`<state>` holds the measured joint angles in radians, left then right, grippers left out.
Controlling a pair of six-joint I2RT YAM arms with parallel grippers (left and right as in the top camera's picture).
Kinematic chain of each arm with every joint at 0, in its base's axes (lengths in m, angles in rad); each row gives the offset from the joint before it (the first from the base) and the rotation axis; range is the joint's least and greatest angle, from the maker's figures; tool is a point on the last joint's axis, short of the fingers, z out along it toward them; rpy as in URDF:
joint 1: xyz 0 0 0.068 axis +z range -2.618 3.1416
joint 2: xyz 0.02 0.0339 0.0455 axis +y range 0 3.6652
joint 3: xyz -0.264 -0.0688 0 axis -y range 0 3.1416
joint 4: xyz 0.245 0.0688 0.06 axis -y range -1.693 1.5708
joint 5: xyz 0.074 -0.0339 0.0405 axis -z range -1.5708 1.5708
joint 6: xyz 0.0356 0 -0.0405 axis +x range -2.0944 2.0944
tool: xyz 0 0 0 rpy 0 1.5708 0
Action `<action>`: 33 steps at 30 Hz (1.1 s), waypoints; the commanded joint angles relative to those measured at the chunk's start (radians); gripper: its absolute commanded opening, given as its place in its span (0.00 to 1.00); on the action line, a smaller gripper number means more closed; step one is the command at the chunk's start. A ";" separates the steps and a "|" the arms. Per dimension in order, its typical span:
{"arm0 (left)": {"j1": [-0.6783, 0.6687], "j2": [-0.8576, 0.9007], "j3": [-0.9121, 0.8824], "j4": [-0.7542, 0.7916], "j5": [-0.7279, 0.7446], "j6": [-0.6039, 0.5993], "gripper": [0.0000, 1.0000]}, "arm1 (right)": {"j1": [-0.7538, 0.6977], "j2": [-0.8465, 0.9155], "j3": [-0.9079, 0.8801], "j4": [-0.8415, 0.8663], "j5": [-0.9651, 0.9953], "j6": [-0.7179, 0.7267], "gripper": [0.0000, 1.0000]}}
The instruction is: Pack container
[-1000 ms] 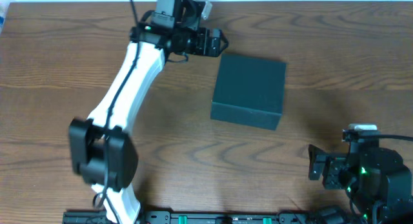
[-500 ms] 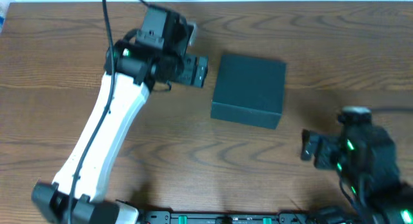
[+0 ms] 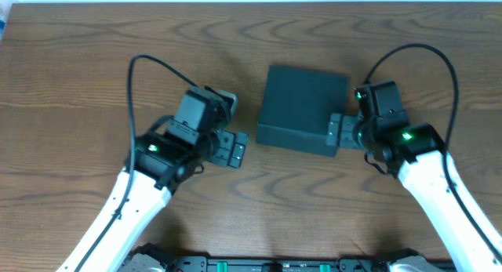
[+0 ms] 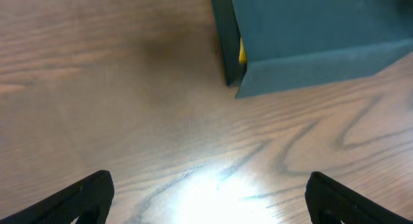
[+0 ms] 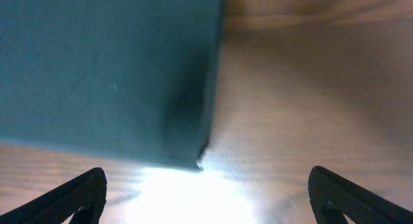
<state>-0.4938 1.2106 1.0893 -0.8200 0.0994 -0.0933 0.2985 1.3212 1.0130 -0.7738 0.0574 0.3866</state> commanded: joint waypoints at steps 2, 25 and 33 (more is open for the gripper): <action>-0.065 0.006 -0.109 0.069 -0.035 -0.074 0.96 | 0.011 0.061 -0.001 0.087 -0.044 0.021 0.99; -0.242 0.007 -0.210 0.121 -0.021 -0.158 0.96 | 0.126 0.209 -0.001 0.294 -0.031 0.017 0.99; -0.242 0.007 -0.257 0.129 -0.021 -0.158 0.96 | 0.126 0.222 -0.001 0.306 0.002 0.017 0.99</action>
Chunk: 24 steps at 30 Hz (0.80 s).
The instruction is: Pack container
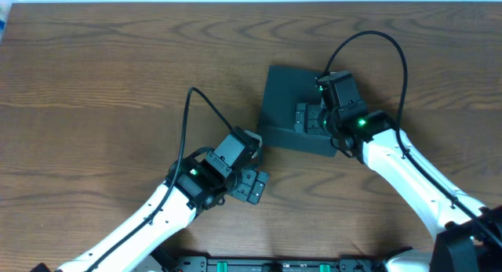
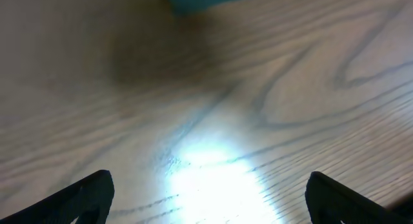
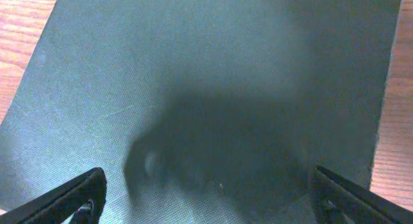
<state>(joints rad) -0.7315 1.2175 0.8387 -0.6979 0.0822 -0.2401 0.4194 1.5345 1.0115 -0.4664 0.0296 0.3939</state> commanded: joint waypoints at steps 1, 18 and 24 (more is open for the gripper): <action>-0.004 0.000 -0.006 0.011 -0.003 -0.011 0.96 | 0.005 0.009 0.000 -0.002 0.031 0.010 0.99; -0.004 0.023 -0.007 0.068 -0.008 -0.011 0.96 | 0.027 0.031 0.000 -0.060 0.042 0.010 0.99; -0.004 0.084 -0.007 0.169 -0.012 -0.011 0.96 | 0.027 0.031 0.000 -0.057 0.042 0.010 0.99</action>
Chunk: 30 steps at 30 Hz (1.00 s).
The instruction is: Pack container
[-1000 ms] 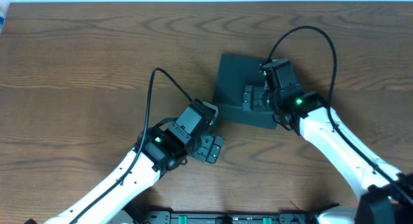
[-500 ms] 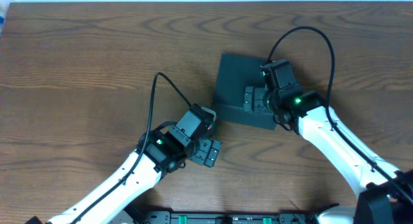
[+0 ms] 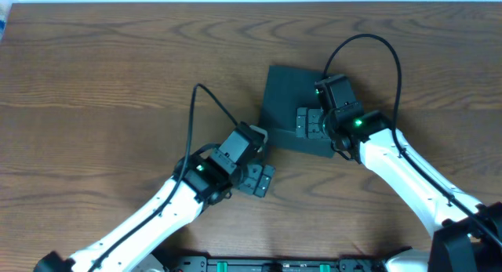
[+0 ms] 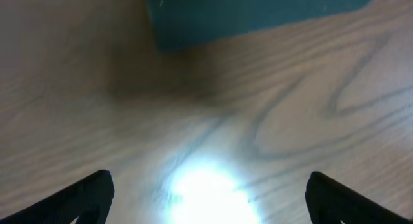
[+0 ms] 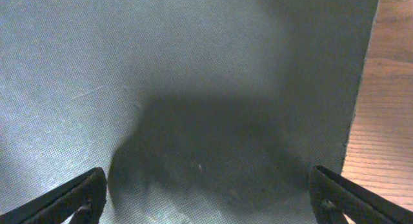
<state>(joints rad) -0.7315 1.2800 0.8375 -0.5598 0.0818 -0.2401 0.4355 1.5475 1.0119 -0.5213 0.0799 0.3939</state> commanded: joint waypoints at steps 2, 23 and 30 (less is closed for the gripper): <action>-0.004 0.027 -0.006 0.060 -0.011 -0.011 0.96 | 0.011 0.018 0.000 -0.001 -0.010 0.010 0.99; -0.004 0.027 -0.006 -0.018 -0.011 -0.034 0.96 | 0.072 0.028 0.002 0.084 -0.021 0.039 0.99; -0.004 0.027 -0.006 -0.053 -0.021 -0.037 0.96 | 0.096 0.063 0.002 0.083 0.079 0.039 0.99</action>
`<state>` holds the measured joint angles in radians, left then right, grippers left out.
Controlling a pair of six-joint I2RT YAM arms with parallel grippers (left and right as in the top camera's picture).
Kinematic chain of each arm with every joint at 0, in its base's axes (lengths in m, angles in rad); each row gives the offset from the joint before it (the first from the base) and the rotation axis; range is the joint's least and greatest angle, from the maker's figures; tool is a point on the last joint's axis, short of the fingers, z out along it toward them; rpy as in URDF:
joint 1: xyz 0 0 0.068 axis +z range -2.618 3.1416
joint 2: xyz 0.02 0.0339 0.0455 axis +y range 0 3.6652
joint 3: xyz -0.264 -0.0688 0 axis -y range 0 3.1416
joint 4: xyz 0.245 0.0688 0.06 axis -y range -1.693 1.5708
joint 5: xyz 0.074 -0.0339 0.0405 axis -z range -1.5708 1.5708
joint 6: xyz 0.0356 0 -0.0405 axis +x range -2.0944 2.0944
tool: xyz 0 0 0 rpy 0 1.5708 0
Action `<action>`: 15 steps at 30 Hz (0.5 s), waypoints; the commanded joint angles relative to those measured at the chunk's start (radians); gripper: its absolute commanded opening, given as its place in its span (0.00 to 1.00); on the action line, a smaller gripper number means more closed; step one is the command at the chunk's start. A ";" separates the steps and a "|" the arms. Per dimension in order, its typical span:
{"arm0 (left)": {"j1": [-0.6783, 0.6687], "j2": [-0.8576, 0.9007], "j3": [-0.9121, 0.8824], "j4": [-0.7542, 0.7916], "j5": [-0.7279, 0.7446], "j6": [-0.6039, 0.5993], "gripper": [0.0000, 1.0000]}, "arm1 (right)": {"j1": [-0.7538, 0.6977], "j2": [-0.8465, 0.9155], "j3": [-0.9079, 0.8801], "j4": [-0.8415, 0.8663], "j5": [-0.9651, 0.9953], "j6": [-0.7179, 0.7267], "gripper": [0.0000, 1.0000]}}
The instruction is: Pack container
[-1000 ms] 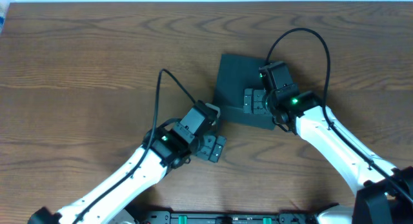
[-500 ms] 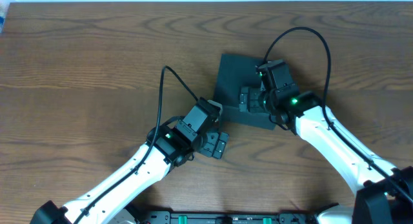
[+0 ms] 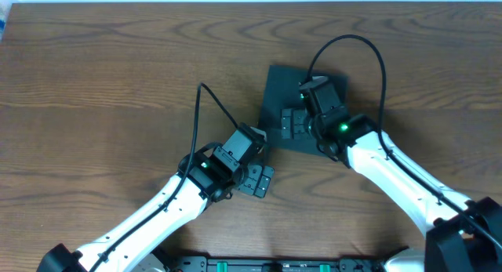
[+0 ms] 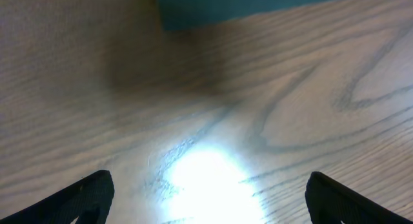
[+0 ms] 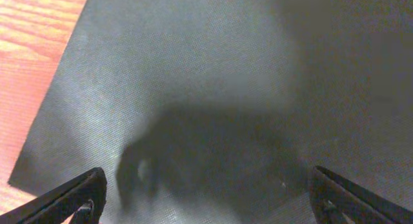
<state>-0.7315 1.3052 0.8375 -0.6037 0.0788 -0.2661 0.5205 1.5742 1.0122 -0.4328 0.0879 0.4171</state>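
A dark teal lidded box [image 3: 276, 90] stands at the table's middle, its lid on. Over the lid hovers my right gripper [image 3: 287, 123], open, near the box's left part; the right wrist view is filled by the lid [image 5: 213, 69] with the gripper's shadow on it. Below the box's front left corner, over bare wood, my left gripper [image 3: 256, 180] is open with nothing between its fingers. The left wrist view shows only a strip of the box [image 4: 258, 3] at the top edge.
The brown wooden table [image 3: 94, 76] stretches around the box. Black cables loop from both arms. A bright glare spot [image 4: 203, 175] lies on the wood under the left gripper.
My right gripper has shifted left across the lid, toward its left edge. The left gripper has stayed almost where it was, below the box's front left corner.
At first both grippers flanked the box, the left at its left side where yellow showed under the lid, the right at its front right corner. Then the right gripper was over the lid and the left had moved down. The right has since crept left across the lid.
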 commanded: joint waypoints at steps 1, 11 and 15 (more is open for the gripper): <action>-0.004 0.002 -0.006 -0.013 -0.021 -0.011 0.96 | 0.011 0.044 0.002 -0.005 0.083 0.016 0.99; -0.004 0.003 -0.006 0.000 -0.034 0.008 0.96 | 0.011 0.103 0.002 -0.007 0.107 0.016 0.99; -0.004 0.029 -0.007 0.031 -0.038 0.012 0.96 | 0.011 0.109 0.002 -0.006 0.107 0.016 0.99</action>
<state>-0.7315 1.3083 0.8375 -0.5823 0.0631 -0.2642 0.5282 1.6318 1.0317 -0.4244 0.1913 0.4171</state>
